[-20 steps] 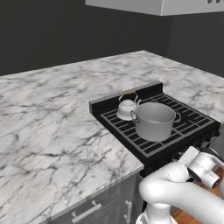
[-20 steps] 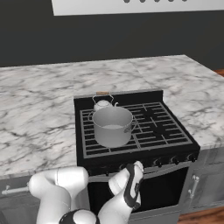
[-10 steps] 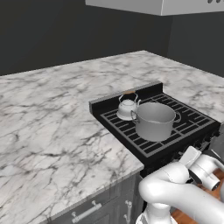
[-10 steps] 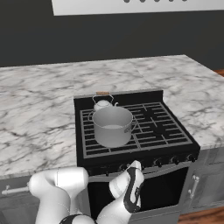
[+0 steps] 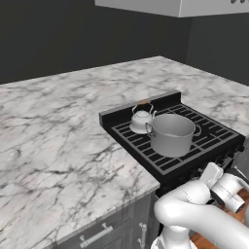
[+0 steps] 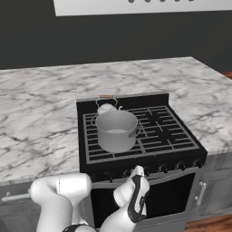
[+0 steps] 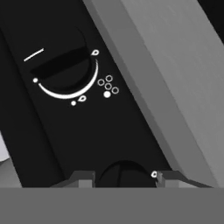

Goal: Pick the kettle from the cabinet and place it on a stove burner. Then pick the pot from the counter and place it on another stove burner. Finally, turn both burners on.

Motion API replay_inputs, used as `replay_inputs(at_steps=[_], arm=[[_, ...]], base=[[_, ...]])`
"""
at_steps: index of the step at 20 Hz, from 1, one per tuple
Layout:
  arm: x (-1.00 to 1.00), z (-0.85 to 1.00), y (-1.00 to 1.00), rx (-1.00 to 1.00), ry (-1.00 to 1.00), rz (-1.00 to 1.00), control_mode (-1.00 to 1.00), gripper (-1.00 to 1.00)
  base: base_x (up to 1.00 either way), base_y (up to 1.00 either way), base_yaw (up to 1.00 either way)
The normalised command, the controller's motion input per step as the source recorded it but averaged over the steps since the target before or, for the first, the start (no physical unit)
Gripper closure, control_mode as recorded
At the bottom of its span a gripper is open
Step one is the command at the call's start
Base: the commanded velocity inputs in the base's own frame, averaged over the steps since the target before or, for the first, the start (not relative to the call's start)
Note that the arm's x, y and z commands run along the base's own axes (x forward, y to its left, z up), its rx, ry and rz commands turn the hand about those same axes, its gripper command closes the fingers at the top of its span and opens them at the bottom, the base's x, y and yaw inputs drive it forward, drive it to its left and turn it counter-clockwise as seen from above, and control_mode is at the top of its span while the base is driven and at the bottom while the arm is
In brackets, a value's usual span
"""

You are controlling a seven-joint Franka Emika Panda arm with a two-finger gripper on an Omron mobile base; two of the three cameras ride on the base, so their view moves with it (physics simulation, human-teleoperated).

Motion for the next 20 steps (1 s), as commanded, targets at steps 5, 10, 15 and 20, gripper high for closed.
replay_inputs(at_steps=[5, 10, 15, 20], arm=[[-0.03, 0.0, -0.03, -0.15, -0.02, 0.02, -1.0, 1.0], [-0.06, 0.0, 0.0, -0.1, 0.01, 0.0, -1.0, -1.0], [0.0, 0.0, 0.04, -0.04, 0.05, 0.0, -1.0, -1.0], [0.0, 0.0, -0.01, 0.0, 0.0, 0.0, -1.0, -1.0]], base=[[0.0, 0.0, 0.0], [0.0, 0.0, 0.0], [0.0, 0.0, 0.0], [0.0, 0.0, 0.0]])
